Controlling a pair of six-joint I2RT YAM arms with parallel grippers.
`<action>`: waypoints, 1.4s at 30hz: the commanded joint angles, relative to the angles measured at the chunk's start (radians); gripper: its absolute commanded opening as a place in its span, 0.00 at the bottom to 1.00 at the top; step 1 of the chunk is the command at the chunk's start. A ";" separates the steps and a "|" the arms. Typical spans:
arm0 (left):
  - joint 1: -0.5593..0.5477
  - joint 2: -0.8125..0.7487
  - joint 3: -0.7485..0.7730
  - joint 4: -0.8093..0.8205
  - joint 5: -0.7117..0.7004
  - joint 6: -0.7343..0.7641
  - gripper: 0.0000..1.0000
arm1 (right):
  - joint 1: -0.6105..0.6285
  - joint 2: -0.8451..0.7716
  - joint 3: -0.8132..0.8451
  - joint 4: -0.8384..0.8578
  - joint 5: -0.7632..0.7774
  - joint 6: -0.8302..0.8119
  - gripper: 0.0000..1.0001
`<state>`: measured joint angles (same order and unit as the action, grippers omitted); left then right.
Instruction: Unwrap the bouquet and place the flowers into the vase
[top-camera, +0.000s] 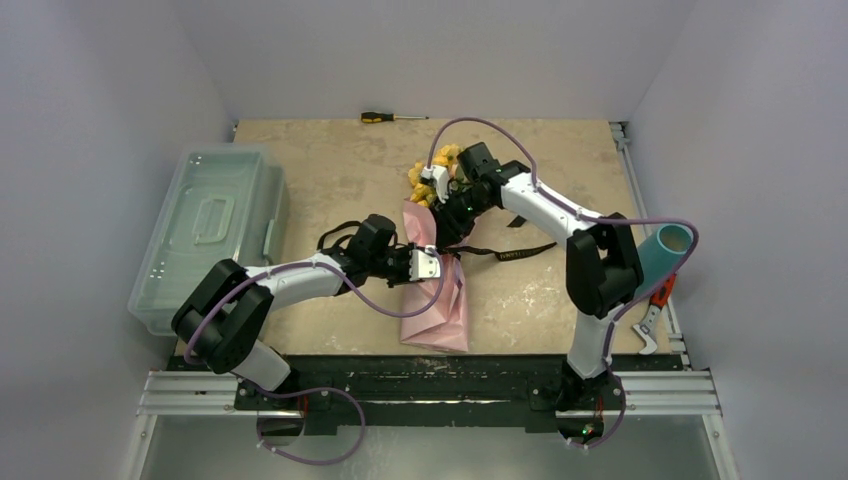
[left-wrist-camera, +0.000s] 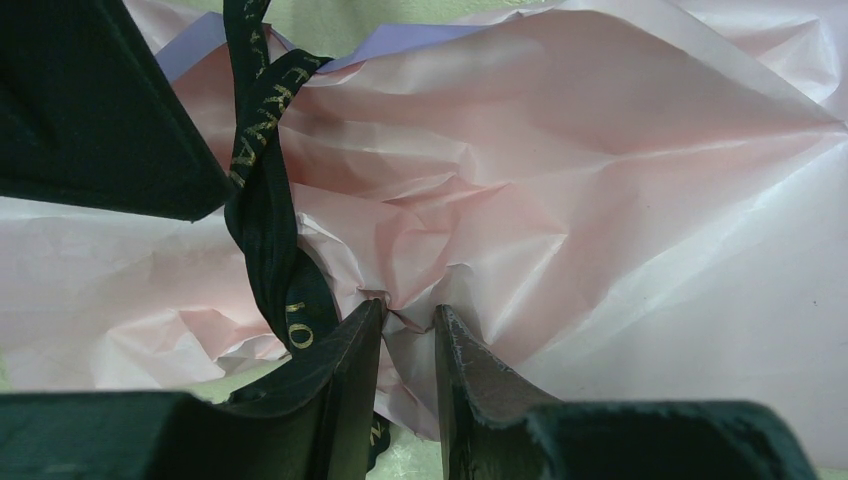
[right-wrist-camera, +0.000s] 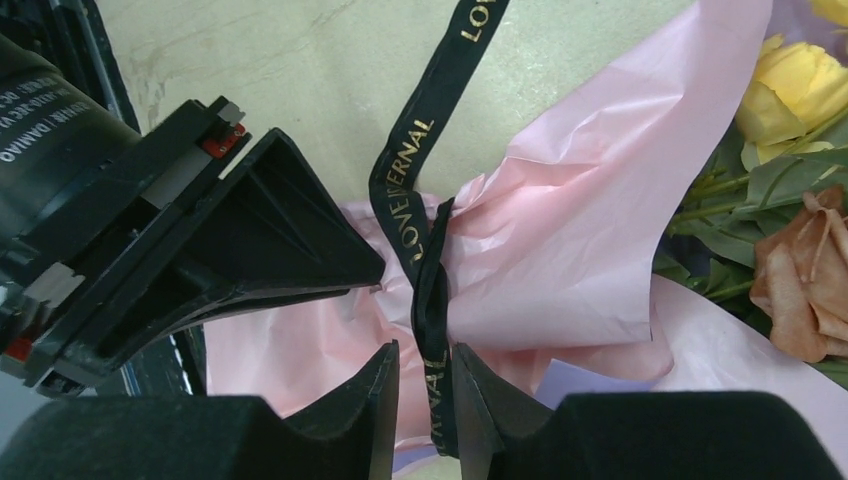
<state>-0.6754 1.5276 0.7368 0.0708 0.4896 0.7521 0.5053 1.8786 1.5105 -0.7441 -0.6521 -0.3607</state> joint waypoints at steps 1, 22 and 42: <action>-0.004 0.005 0.011 -0.018 0.004 -0.003 0.26 | 0.008 0.027 0.021 -0.015 0.024 -0.033 0.30; -0.004 0.009 0.001 -0.029 0.000 -0.015 0.14 | -0.084 -0.056 -0.024 -0.080 -0.040 -0.086 0.04; -0.042 -0.066 0.138 0.061 0.008 -0.079 0.19 | -0.097 -0.039 -0.050 -0.045 -0.093 -0.054 0.00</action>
<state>-0.6922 1.4853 0.7937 0.0654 0.4828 0.6910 0.4057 1.8580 1.4719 -0.8101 -0.7059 -0.4305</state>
